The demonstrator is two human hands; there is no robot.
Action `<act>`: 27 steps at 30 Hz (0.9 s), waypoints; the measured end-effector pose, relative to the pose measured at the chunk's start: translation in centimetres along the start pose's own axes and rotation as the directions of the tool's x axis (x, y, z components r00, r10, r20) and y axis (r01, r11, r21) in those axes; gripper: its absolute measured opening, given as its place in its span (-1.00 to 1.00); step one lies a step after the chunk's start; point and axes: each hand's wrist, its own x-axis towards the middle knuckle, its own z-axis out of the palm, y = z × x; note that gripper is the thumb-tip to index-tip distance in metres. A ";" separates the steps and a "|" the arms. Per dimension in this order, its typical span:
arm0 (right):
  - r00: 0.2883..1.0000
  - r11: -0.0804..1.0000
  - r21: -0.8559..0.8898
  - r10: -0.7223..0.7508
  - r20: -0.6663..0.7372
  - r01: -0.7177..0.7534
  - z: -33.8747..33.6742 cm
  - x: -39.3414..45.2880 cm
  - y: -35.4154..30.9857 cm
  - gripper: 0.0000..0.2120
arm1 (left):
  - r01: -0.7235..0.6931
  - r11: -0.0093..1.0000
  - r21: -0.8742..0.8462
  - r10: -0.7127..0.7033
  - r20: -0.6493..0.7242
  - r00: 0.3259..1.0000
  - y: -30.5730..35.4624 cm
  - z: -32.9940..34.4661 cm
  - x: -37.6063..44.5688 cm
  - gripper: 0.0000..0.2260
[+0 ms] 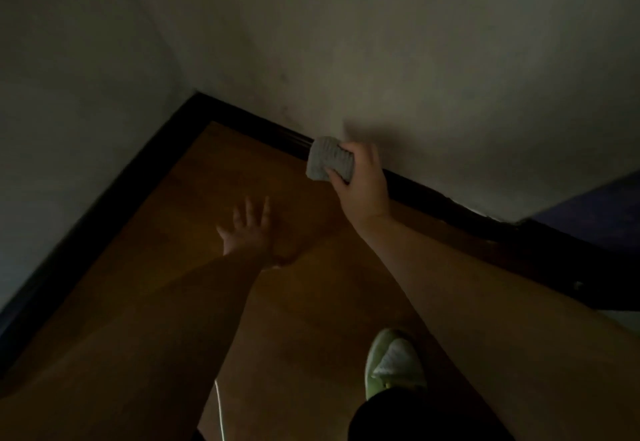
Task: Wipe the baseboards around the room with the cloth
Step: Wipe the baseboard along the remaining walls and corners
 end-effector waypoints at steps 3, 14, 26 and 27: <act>0.999 0.999 0.014 -0.032 0.020 0.031 2.6 1.0 -0.8 -0.64 | 0.101 0.992 -0.071 -0.103 -0.018 0.995 -4.4 1.8 0.4 0.33; 0.984 0.999 0.028 -0.032 0.177 0.027 12.4 4.8 -3.2 -0.58 | -0.053 0.956 -0.290 0.013 -0.138 0.990 -7.9 7.2 2.1 0.21; 0.995 0.998 0.062 -0.034 0.093 0.028 19.8 10.7 -5.8 -0.53 | -0.057 0.956 -0.287 0.014 -0.151 0.988 -7.8 7.5 1.6 0.20; 0.995 0.997 0.065 -0.043 0.090 0.037 20.4 11.3 -6.3 -0.53 | -0.055 0.957 -0.286 0.009 -0.157 0.988 -7.8 7.5 1.6 0.21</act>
